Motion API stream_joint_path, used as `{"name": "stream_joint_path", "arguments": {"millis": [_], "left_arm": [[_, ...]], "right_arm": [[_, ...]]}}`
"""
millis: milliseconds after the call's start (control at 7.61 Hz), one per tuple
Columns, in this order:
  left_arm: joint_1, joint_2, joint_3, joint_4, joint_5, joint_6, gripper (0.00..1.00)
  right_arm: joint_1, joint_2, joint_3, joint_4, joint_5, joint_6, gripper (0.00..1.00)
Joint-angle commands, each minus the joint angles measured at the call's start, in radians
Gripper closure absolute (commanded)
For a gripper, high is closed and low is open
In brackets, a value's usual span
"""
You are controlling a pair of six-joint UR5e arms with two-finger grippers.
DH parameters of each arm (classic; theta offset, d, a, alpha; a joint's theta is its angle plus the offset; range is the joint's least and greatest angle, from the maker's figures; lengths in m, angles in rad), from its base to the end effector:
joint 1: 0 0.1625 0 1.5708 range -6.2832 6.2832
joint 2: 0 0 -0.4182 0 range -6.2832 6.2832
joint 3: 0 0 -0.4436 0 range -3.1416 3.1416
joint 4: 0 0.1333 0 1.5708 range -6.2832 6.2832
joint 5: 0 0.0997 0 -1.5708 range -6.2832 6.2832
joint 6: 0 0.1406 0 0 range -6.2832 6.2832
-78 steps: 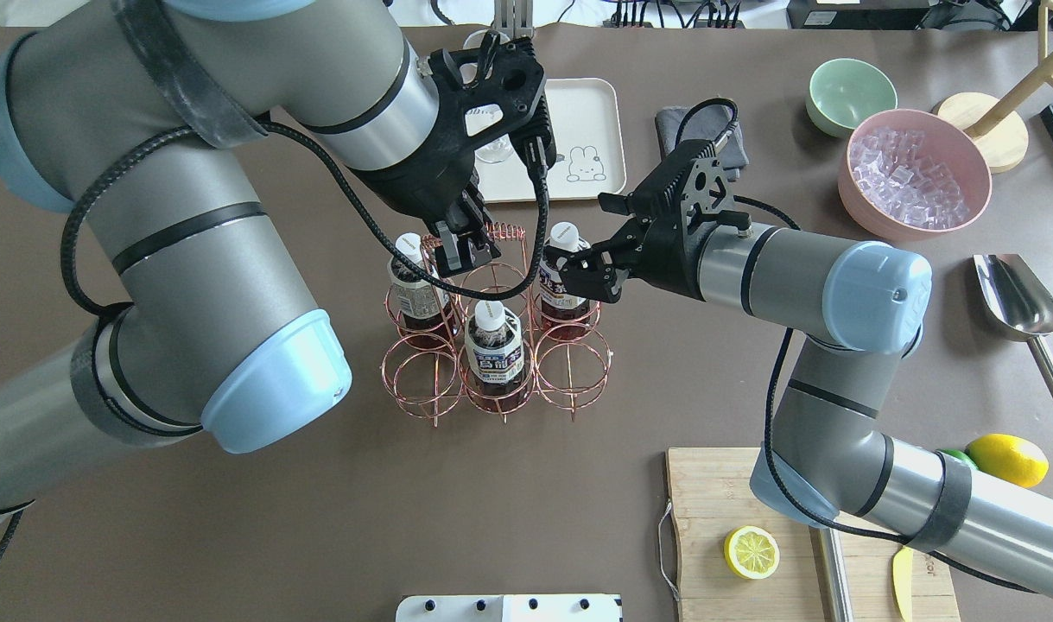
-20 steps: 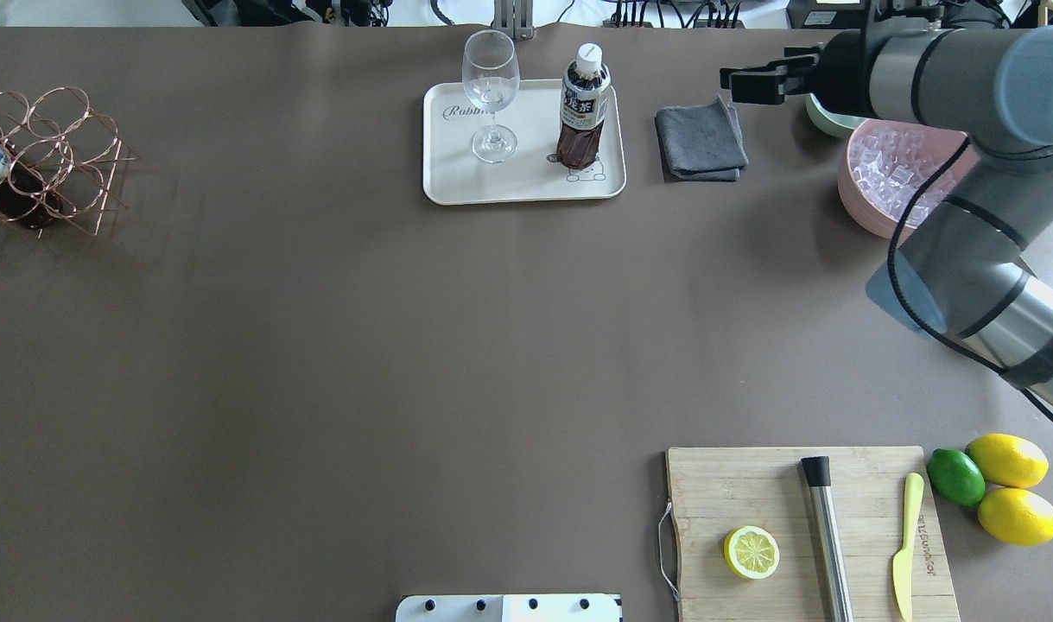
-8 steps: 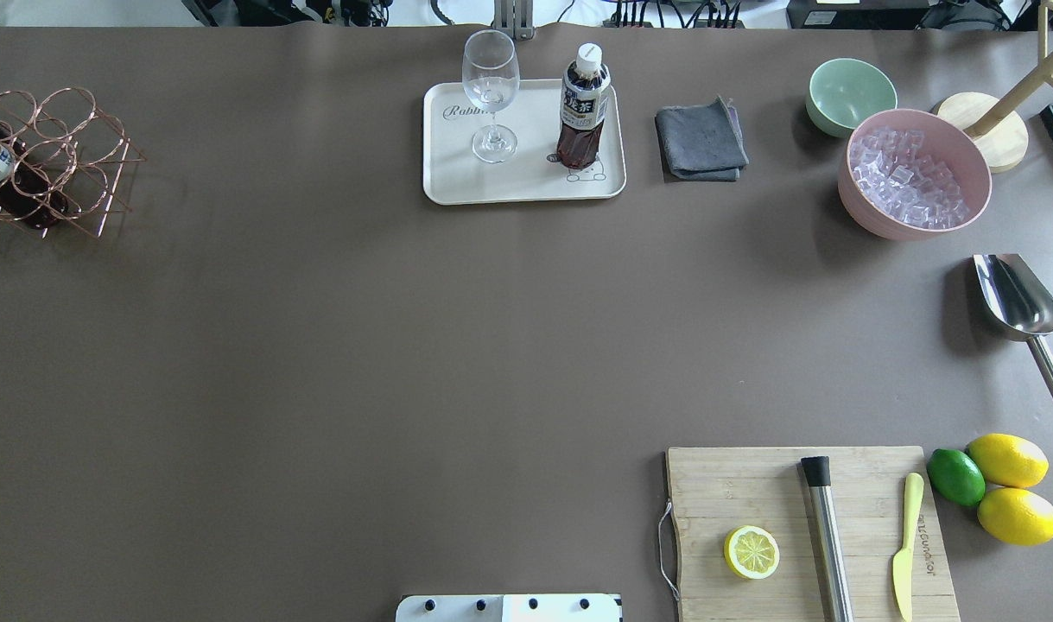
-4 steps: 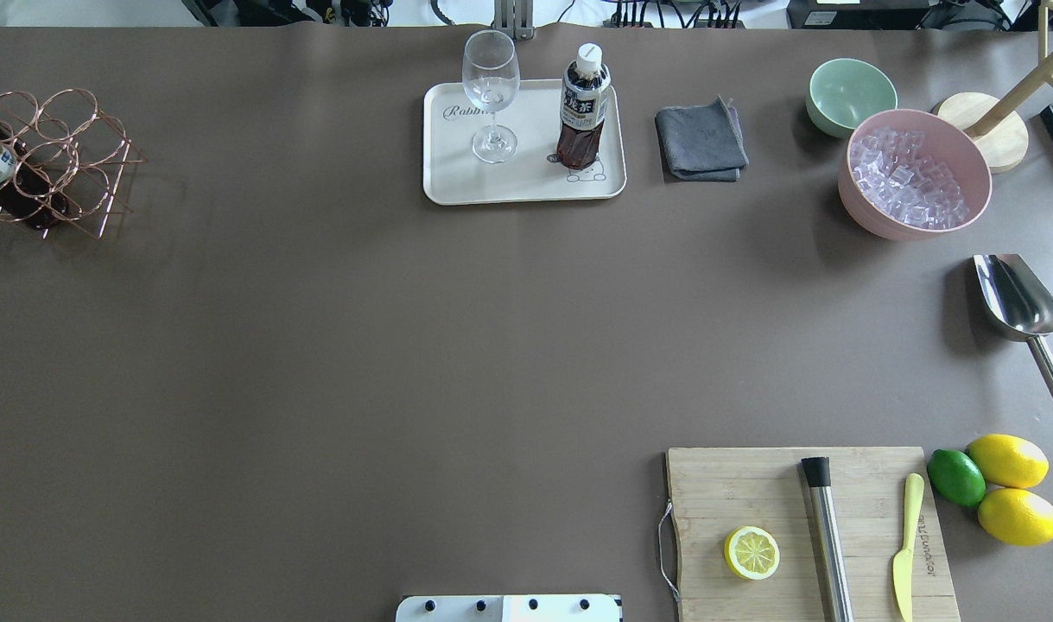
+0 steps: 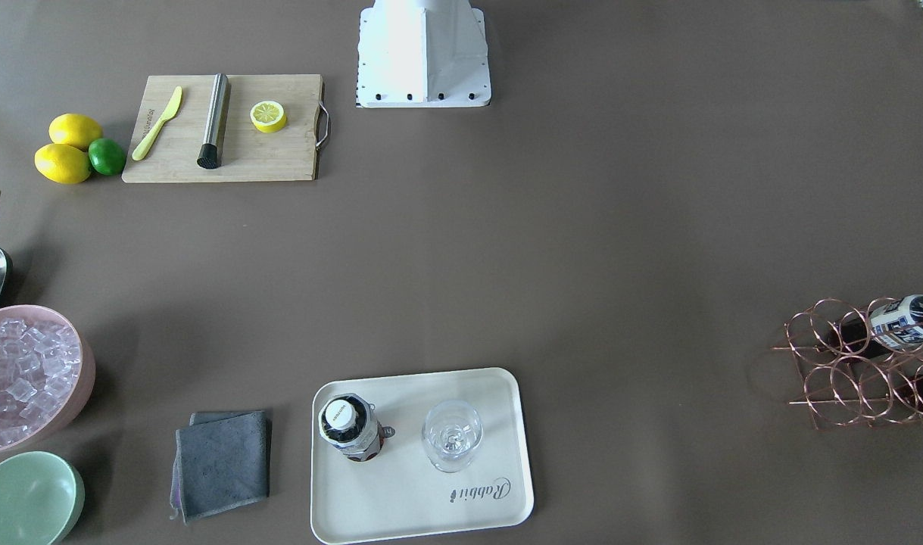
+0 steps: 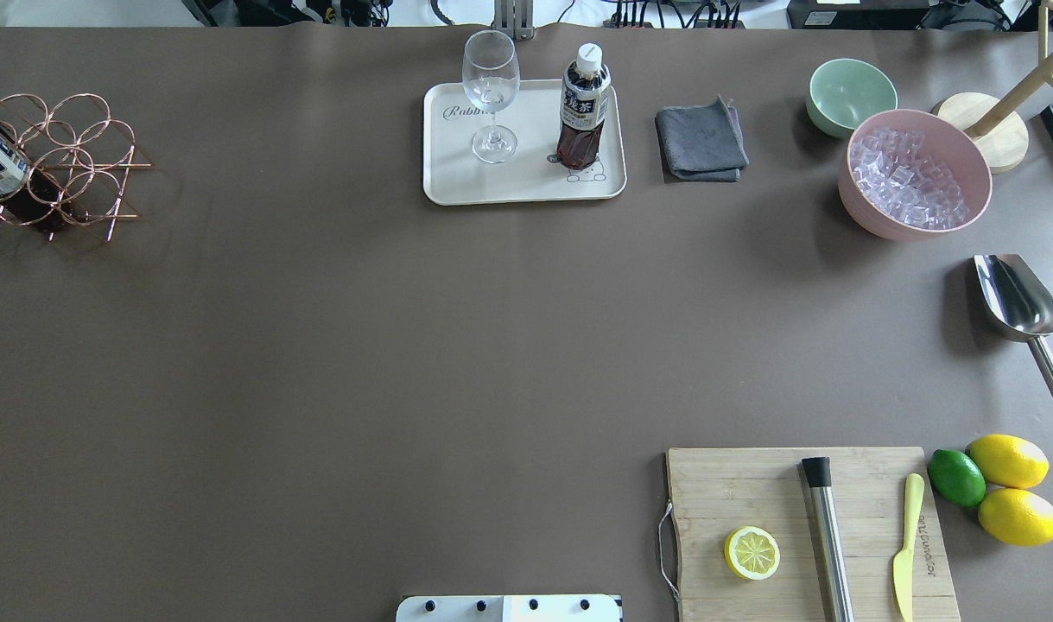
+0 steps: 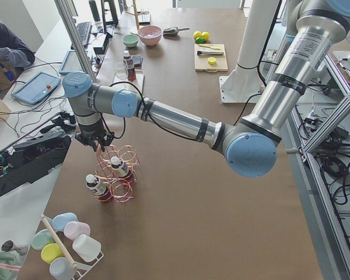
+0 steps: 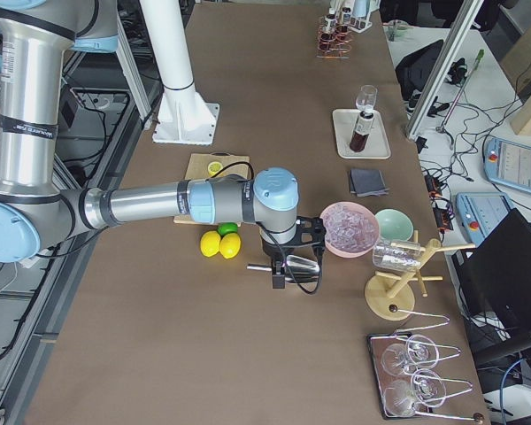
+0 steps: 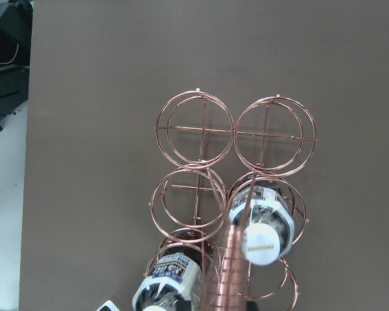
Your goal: Take tea from basket to plate
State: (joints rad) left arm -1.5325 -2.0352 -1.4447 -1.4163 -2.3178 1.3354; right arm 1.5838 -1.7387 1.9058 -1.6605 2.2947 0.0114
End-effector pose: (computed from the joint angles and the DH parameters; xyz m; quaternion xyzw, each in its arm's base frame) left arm -0.0101 -0.7236 0.4724 0.2876 0.2380 0.6138 0.6957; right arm 0.0464 -0.4745 0.5984 0.0365 -0.3538 -0.0023 0.9346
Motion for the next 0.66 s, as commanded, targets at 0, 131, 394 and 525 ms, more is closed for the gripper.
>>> {"name": "stream_joint_path", "arguments": {"millis": [0, 131, 394, 525], "left_arm": [[-0.001, -0.002, -0.008, 0.005, 0.000, -0.001, 0.01], [-0.004, -0.002, -0.013, 0.013, 0.000, -0.001, 0.01], [-0.043, 0.007, -0.022, 0.052, 0.000, -0.001, 0.01], [-0.104, 0.036, -0.040, 0.095, -0.023, -0.005, 0.01]], "right_arm": [[-0.051, 0.031, -0.013, 0.004, 0.003, -0.024, 0.00], [-0.050, 0.024, -0.014, 0.005, 0.002, -0.030, 0.00], [-0.044, -0.019, -0.016, 0.005, 0.003, -0.105, 0.00], [-0.033, -0.019, -0.016, 0.004, 0.005, -0.108, 0.00]]}}
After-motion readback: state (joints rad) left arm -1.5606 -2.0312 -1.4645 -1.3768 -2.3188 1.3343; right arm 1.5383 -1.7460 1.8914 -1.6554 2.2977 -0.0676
